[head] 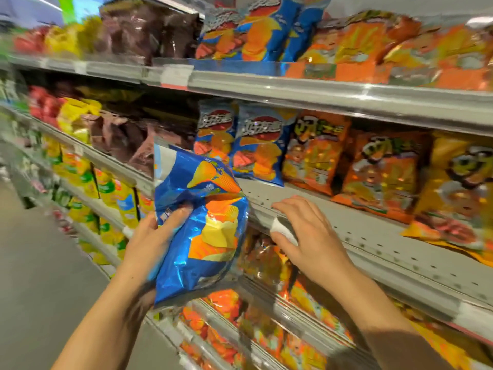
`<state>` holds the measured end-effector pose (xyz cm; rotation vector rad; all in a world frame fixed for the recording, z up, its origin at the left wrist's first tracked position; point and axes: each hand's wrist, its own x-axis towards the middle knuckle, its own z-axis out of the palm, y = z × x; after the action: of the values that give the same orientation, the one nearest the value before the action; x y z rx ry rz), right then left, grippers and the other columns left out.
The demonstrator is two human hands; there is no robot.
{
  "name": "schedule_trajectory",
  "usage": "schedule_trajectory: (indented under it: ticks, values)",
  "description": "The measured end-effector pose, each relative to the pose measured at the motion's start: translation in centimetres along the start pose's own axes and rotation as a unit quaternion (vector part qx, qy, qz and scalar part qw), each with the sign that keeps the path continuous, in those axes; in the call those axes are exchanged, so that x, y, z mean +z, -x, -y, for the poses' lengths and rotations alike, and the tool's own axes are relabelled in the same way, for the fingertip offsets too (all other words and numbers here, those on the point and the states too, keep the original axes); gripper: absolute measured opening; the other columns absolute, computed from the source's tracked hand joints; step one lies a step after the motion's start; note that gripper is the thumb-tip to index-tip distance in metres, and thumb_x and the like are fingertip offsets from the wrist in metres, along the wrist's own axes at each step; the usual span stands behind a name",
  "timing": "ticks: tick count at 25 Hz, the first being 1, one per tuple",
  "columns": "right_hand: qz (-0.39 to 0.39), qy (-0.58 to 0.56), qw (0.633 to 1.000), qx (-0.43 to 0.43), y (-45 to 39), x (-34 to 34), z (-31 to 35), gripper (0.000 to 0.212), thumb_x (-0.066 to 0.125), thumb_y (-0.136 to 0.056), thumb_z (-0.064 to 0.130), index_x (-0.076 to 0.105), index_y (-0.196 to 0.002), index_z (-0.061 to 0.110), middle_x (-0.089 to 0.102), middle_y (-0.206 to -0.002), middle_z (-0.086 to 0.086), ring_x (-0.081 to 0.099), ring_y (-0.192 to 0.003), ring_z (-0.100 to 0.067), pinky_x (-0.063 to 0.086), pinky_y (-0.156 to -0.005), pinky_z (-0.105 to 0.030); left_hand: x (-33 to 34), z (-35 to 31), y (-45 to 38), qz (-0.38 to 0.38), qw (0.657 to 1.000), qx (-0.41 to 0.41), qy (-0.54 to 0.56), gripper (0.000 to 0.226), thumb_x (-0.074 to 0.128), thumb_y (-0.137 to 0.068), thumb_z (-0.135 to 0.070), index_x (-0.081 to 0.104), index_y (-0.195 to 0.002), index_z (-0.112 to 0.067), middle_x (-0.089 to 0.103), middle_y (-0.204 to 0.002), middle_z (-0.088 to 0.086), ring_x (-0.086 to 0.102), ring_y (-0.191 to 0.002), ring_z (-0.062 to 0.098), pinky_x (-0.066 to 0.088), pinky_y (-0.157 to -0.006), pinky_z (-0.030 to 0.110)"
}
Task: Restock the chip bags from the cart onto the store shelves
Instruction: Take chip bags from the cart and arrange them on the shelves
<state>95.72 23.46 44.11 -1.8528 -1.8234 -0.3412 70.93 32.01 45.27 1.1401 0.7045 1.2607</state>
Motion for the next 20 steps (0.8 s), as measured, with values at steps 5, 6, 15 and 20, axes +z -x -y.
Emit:
schedule_trajectory:
  ticks: [5, 6, 15, 20]
  values:
    - [0.003, 0.024, 1.000, 0.011, -7.0, 4.7, 2.1, 0.046, 0.066, -0.095, 0.037, 0.058, -0.138, 0.022, 0.063, -0.132, 0.001, 0.055, -0.125, -0.023, 0.036, -0.104, -0.033, -6.4, -0.3, -7.5, -0.056, 0.998, 0.020, 0.004, 0.013, 0.058, -0.096, -0.013, 0.067, -0.104, -0.015, 0.076, -0.071, -0.010, 0.070, -0.059, 0.002, 0.052, -0.049, 0.015]
    - [0.001, 0.029, 0.999, 0.014, -8.1, 5.5, 2.6, 0.042, 0.067, -0.095, 0.037, 0.061, -0.134, 0.022, 0.066, -0.127, 0.001, 0.058, -0.122, -0.024, 0.041, -0.101, -0.037, -6.9, -0.4, -8.8, -0.050, 0.999, 0.020, 0.002, 0.013, 0.059, -0.093, -0.014, 0.067, -0.104, -0.013, 0.076, -0.072, -0.009, 0.070, -0.060, 0.003, 0.052, -0.050, 0.015]
    - [-0.047, 0.049, 0.990, 0.122, -12.4, 8.1, 5.3, 0.021, 0.068, -0.091, 0.043, 0.070, -0.112, 0.039, 0.072, -0.107, 0.018, 0.069, -0.103, -0.013, 0.051, -0.072, -0.029, -6.3, -3.8, -21.1, 0.033, 0.982, 0.178, -0.053, 0.022, 0.074, -0.084, -0.018, 0.072, -0.104, -0.027, 0.077, -0.098, -0.003, 0.070, -0.089, 0.010, 0.058, -0.078, 0.029]
    - [-0.050, 0.018, 0.976, 0.211, -12.4, 8.3, 5.6, 0.022, 0.057, -0.088, 0.055, 0.065, -0.107, 0.049, 0.065, -0.097, 0.033, 0.055, -0.103, 0.008, 0.043, -0.073, -0.018, 0.1, -2.9, -25.2, 0.040, 0.867, 0.345, -0.356, 0.042, 0.071, -0.085, -0.024, 0.063, -0.127, -0.025, 0.068, -0.116, -0.005, 0.060, -0.109, 0.019, 0.048, -0.092, 0.037]
